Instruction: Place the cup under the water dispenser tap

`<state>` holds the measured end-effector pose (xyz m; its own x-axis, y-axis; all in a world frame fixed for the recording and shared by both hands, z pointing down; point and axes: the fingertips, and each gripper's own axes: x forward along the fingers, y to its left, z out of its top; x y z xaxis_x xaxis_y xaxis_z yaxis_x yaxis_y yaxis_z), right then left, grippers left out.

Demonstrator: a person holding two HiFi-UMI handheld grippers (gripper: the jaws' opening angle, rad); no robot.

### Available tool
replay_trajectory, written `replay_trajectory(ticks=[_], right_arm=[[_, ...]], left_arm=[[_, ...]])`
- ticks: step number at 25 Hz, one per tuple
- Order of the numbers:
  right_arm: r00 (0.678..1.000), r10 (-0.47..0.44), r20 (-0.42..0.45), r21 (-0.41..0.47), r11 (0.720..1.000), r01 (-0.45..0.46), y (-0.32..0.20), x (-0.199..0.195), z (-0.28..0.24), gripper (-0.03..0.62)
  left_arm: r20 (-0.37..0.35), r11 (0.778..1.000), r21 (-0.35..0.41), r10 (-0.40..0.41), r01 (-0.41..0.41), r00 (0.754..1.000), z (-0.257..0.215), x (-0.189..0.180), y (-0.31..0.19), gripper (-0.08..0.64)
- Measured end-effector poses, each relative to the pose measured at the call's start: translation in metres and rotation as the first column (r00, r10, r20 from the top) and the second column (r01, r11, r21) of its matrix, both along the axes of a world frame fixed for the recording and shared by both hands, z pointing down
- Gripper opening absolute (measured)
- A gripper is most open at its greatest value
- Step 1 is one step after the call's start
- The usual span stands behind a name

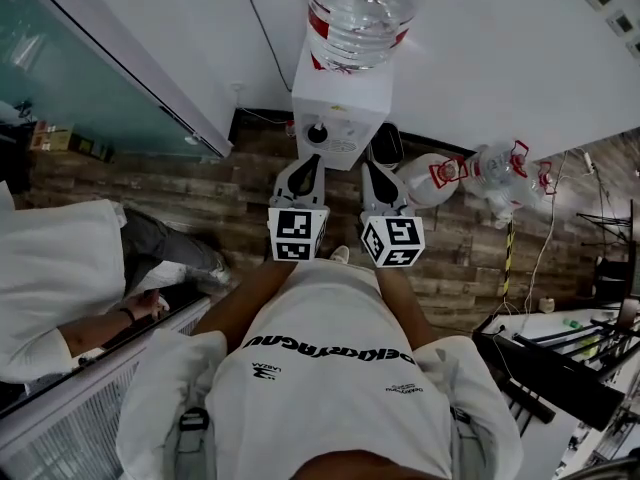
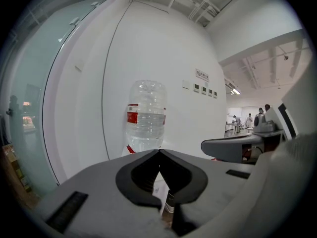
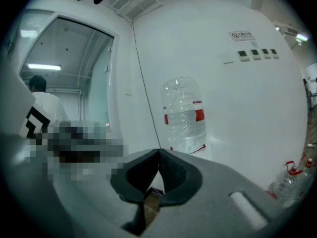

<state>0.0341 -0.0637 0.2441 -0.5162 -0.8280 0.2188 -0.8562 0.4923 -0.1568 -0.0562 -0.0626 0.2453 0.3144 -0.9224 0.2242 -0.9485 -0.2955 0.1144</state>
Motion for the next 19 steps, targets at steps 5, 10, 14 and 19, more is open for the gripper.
replay_trajectory(ticks=[5,10,14,19], right_arm=[[1.000,-0.006,0.001,0.006,1.000,0.006,0.003,0.001,-0.001,-0.003],[1.000,-0.012,0.006,0.010,1.000,0.012,0.004,0.002,-0.001,-0.002],[1.000,-0.024,0.007,-0.004,1.000,0.024,0.005,0.001,0.004,-0.002],[1.000,-0.024,0.004,0.000,1.000,0.024,0.004,0.004,0.005,-0.002]], left_arm=[[-0.009,1.000,0.003,0.002,-0.002,1.000,-0.004,0.001,0.002,-0.003],[-0.013,0.999,0.023,0.028,-0.028,1.000,-0.006,0.007,0.004,-0.003],[-0.027,0.999,0.032,0.044,-0.043,0.999,-0.008,0.009,0.004,-0.003],[-0.024,0.999,0.027,0.047,-0.046,0.999,-0.005,0.013,0.004,-0.002]])
